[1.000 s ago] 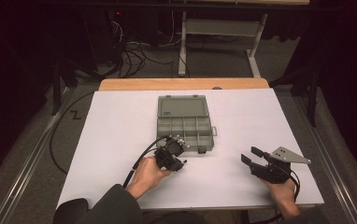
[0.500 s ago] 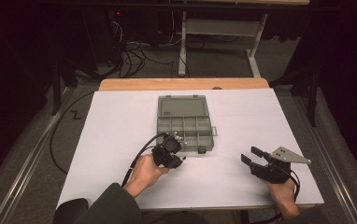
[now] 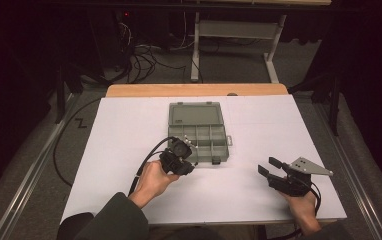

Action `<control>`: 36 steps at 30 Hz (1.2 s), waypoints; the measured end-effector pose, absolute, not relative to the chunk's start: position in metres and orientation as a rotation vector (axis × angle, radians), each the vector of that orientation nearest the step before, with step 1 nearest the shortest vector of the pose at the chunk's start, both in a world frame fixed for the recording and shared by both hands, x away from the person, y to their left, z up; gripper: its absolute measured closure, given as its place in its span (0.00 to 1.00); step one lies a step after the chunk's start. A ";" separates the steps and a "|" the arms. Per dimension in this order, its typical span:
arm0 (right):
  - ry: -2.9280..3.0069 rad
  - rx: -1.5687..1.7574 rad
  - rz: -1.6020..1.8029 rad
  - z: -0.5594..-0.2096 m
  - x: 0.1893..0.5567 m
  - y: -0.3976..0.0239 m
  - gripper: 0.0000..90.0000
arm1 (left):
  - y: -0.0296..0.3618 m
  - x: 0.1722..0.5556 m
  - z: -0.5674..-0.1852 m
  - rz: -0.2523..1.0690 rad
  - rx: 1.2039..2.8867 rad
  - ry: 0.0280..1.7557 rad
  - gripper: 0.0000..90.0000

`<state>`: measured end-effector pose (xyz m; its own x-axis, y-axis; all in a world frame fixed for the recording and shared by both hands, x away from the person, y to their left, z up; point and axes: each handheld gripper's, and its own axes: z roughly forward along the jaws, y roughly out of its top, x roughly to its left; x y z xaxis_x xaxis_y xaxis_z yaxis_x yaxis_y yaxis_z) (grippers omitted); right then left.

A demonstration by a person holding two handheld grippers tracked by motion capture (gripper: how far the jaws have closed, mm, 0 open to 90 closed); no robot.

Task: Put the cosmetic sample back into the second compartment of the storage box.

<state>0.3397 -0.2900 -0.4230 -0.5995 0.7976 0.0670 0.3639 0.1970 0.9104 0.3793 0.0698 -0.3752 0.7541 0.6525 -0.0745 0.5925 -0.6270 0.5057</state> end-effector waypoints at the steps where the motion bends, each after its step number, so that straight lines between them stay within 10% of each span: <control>1: 2.055 1.083 1.382 -0.423 0.340 -0.290 0.50 | 0.070 0.380 -0.374 0.156 2.436 0.939 0.89; 36: 2.035 1.085 1.393 -0.422 0.339 -0.292 0.50 | 0.071 0.405 -0.357 0.177 2.391 0.979 0.89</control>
<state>0.3393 -0.2925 -0.4225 -0.5933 0.8020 0.0690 0.3546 0.1834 0.9168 0.4046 0.0712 -0.3575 0.7266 0.6823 -0.0811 0.6106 -0.5870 0.5316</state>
